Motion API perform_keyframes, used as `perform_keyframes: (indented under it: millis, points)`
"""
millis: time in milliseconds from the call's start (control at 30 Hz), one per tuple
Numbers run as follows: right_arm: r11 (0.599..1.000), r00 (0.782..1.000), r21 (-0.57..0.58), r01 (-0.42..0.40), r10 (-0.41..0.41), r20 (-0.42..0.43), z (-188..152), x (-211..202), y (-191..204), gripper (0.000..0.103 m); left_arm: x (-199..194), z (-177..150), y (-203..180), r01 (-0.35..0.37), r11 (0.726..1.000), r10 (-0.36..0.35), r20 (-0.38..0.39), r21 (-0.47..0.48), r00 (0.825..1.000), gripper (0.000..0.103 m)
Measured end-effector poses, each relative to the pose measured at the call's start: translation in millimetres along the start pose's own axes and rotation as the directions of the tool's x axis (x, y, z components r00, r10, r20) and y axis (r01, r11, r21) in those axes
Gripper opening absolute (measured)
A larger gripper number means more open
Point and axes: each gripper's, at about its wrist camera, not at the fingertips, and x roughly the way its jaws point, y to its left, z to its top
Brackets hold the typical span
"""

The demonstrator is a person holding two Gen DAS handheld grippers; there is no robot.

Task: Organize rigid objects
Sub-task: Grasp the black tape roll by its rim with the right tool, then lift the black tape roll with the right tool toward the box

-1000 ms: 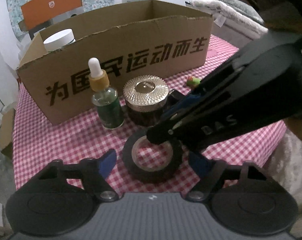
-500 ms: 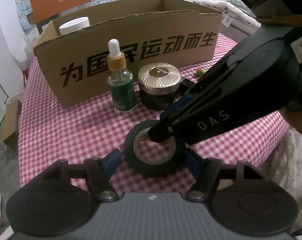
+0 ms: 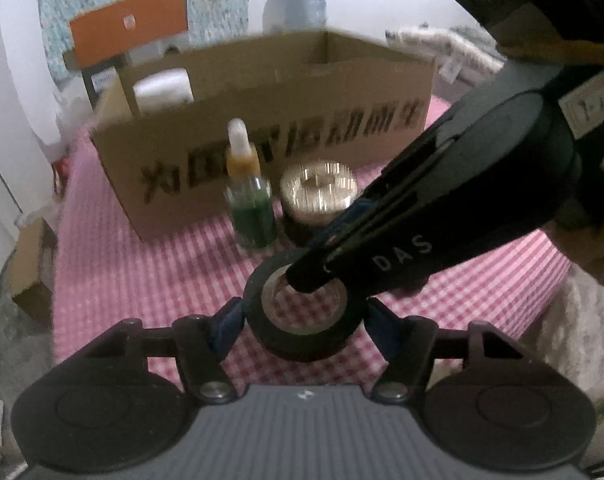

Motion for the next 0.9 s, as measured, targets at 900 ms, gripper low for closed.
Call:
perform_keyframes:
  millis: [900]
  points:
    - [0.992,0.995,0.099,0.084,-0.088,0.038,163.2,-70.9,-205.6,0.019,118.5,249.2,12.0,0.049,0.996,-0.045,-0.059,0.074,0.997,0.067]
